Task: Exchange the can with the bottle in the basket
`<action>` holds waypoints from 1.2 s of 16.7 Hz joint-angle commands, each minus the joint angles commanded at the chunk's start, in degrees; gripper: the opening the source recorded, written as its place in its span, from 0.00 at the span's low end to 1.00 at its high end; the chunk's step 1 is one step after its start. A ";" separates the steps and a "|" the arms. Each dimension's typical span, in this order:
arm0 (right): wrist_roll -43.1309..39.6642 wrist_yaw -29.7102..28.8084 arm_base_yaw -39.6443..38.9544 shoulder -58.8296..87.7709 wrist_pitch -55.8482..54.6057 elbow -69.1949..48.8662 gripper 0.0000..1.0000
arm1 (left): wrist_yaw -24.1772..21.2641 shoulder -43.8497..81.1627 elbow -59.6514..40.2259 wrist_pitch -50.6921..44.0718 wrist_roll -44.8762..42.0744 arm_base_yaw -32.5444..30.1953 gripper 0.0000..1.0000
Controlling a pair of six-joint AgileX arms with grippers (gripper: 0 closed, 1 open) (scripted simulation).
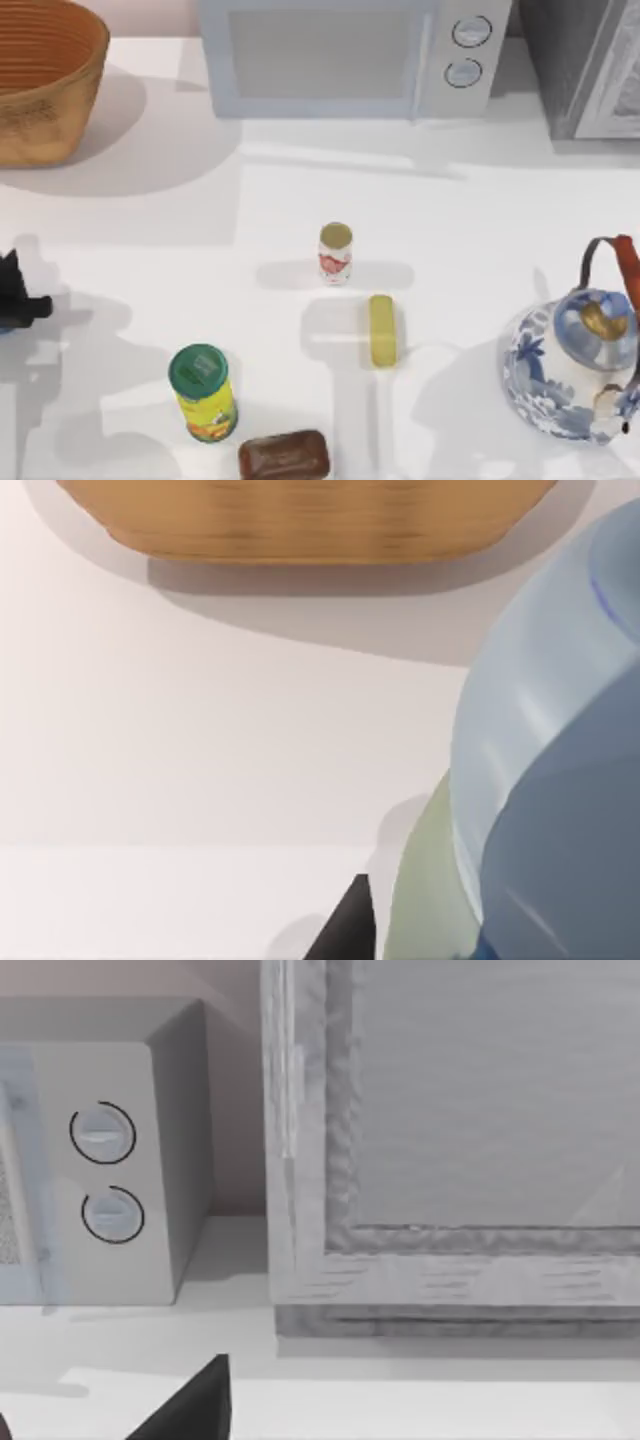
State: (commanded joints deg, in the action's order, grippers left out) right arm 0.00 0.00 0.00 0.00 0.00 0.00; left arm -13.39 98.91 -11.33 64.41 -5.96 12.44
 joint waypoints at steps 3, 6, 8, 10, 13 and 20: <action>0.00 0.00 0.00 0.00 0.00 0.00 1.00 | 0.15 -0.98 -1.65 -1.52 0.03 0.86 0.00; 0.00 0.00 0.00 0.00 0.00 0.00 1.00 | 0.38 -3.42 -7.52 -7.41 0.09 4.21 0.00; 0.00 0.00 0.00 0.00 0.00 0.00 1.00 | 0.43 -4.81 -13.44 -13.61 0.17 7.19 0.00; 0.00 0.00 0.00 0.00 0.00 0.00 1.00 | 0.41 -5.60 -20.57 -21.16 0.33 9.99 0.00; 0.00 0.00 0.00 0.00 0.00 0.00 1.00 | 0.27 -5.58 -32.96 -34.05 0.69 12.48 0.00; 0.00 0.00 0.00 0.00 0.00 0.00 1.00 | 0.19 -2.30 -61.38 -60.72 1.19 4.90 0.00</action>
State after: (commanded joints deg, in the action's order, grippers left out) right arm 0.00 0.00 0.00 0.00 0.00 0.00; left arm -13.20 96.61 -72.71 3.70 -4.77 17.34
